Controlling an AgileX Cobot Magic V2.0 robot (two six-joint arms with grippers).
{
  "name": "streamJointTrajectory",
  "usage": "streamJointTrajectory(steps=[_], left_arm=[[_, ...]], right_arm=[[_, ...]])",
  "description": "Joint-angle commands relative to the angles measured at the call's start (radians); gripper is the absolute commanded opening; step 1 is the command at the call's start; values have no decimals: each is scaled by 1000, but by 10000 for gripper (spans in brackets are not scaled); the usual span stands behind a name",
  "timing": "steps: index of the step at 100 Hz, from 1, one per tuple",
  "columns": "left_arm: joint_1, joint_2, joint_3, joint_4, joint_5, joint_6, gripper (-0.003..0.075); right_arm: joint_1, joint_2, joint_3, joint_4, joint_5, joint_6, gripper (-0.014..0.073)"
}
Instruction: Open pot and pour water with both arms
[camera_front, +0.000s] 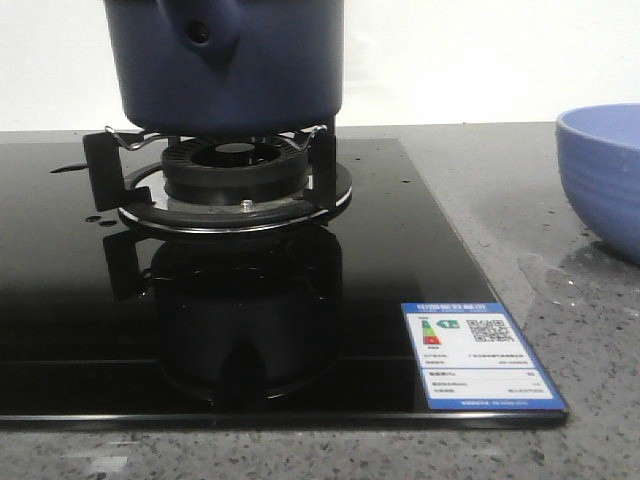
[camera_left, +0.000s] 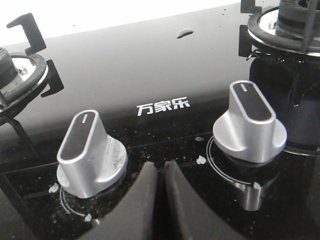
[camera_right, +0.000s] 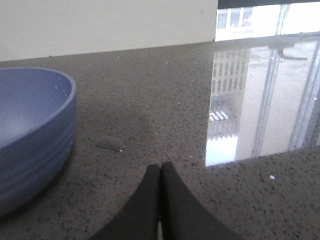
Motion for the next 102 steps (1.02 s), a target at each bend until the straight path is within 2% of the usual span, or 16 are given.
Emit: streamJointTrajectory(steps=[1, 17, 102], left_arm=[[3, -28, 27, -4, -25, -13, -20], [3, -28, 27, -4, -25, -13, -20], [3, -28, 27, -4, -25, -13, -20]], right_arm=[[-6, -20, 26, -14, -12, 3, -62], [-6, -22, 26, -8, 113, 3, -62], [-6, -22, 26, -8, 106, 3, -62]])
